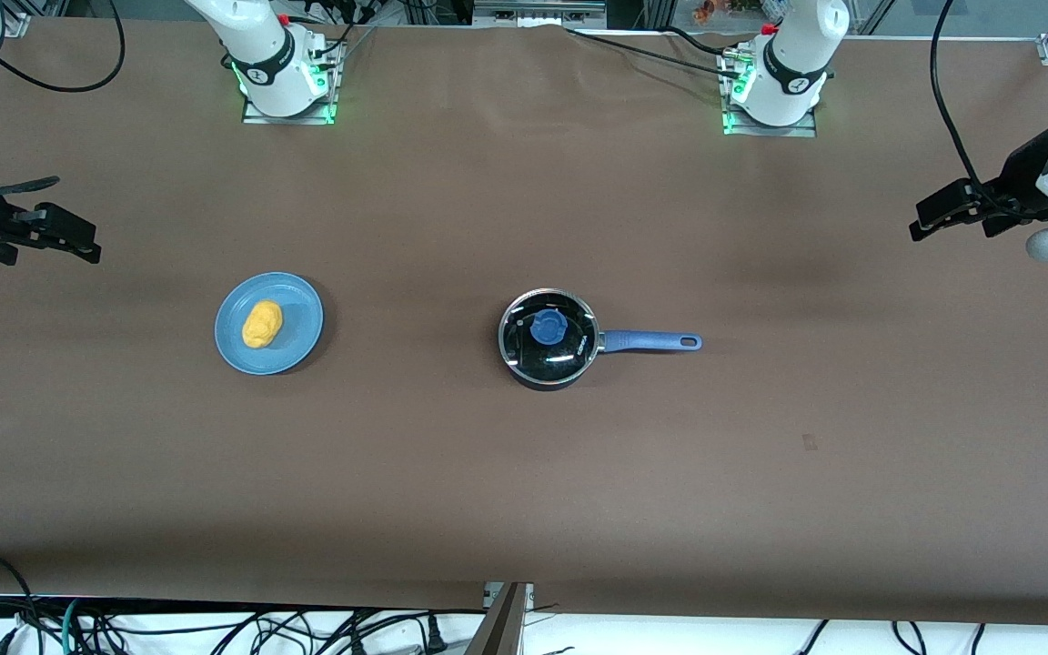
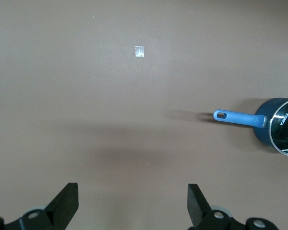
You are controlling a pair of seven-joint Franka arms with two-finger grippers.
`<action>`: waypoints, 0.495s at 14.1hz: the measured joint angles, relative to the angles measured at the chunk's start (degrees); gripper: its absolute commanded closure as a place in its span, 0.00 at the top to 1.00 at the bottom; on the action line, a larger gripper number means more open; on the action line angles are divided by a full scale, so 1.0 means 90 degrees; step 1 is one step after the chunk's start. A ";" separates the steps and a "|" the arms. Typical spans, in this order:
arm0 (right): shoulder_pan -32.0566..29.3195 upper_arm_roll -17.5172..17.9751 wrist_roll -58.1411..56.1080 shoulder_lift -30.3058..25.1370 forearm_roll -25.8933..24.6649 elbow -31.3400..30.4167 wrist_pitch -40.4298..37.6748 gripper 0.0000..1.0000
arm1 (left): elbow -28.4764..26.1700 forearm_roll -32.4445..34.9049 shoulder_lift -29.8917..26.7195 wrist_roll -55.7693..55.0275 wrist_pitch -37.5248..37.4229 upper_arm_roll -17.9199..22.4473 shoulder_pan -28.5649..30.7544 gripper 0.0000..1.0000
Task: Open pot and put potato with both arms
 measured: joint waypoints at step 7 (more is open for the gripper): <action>0.0000 0.0001 0.0000 0.0000 0.0000 0.0000 0.0000 1.00 | 0.0002 0.0000 0.0001 0.0005 0.0136 0.0010 0.0002 1.00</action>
